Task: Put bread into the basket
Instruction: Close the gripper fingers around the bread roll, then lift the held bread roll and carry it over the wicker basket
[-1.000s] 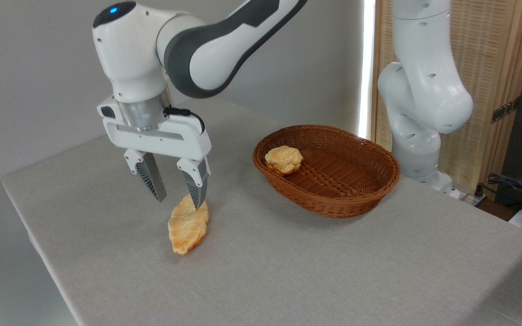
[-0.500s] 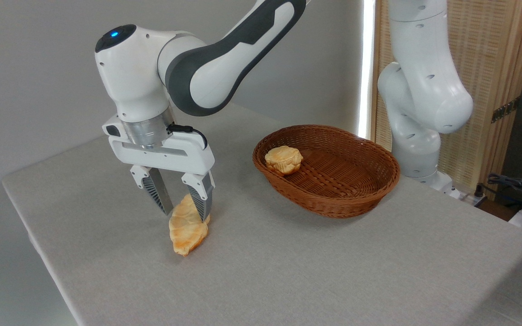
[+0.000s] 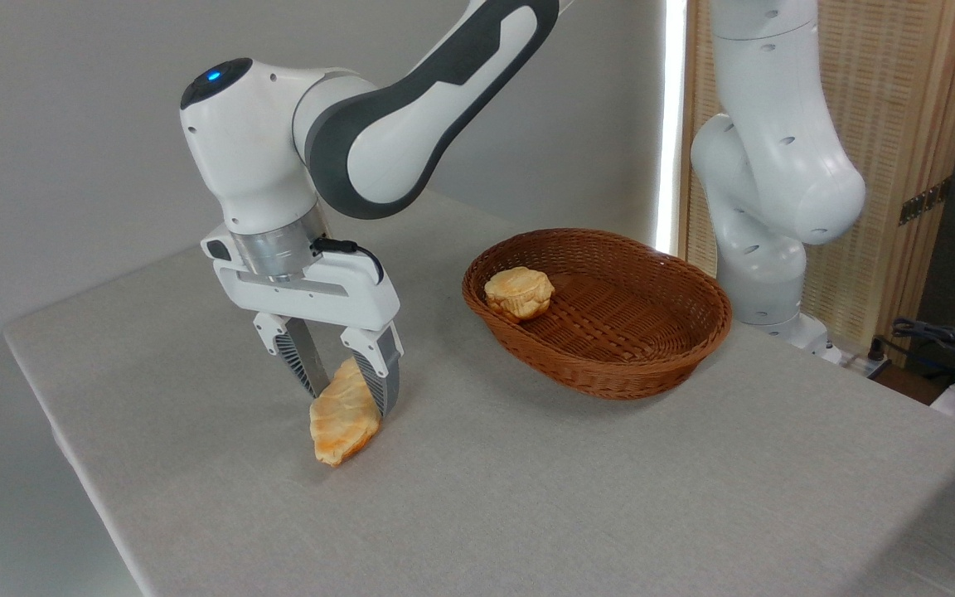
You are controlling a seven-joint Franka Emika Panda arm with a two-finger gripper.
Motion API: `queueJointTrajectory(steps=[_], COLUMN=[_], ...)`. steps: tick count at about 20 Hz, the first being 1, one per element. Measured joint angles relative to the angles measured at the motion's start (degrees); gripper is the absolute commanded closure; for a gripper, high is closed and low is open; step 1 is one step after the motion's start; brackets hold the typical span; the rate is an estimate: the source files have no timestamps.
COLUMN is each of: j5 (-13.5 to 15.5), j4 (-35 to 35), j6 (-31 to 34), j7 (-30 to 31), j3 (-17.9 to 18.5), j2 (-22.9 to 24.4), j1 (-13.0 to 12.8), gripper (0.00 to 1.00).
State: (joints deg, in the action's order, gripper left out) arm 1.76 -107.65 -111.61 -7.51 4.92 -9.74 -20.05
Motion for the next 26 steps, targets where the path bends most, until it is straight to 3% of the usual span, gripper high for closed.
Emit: queueJointTrajectory(steps=[2, 4, 16, 26], j5=[0.0, 0.0, -0.04, -0.1], j4=[0.0, 0.0, -0.06, -0.05], j6=[-0.04, -0.22, -1.82, 0.12], j7=[-0.54, -1.36, -2.1, -8.95], j3=[0.0, 0.0, -0.07, -0.05], j2=[0.0, 0.0, 0.0, 1.55], j1=[0.0, 0.0, -0.09, -0.07], gripper=[0.4, 0.53, 0.54, 0.54])
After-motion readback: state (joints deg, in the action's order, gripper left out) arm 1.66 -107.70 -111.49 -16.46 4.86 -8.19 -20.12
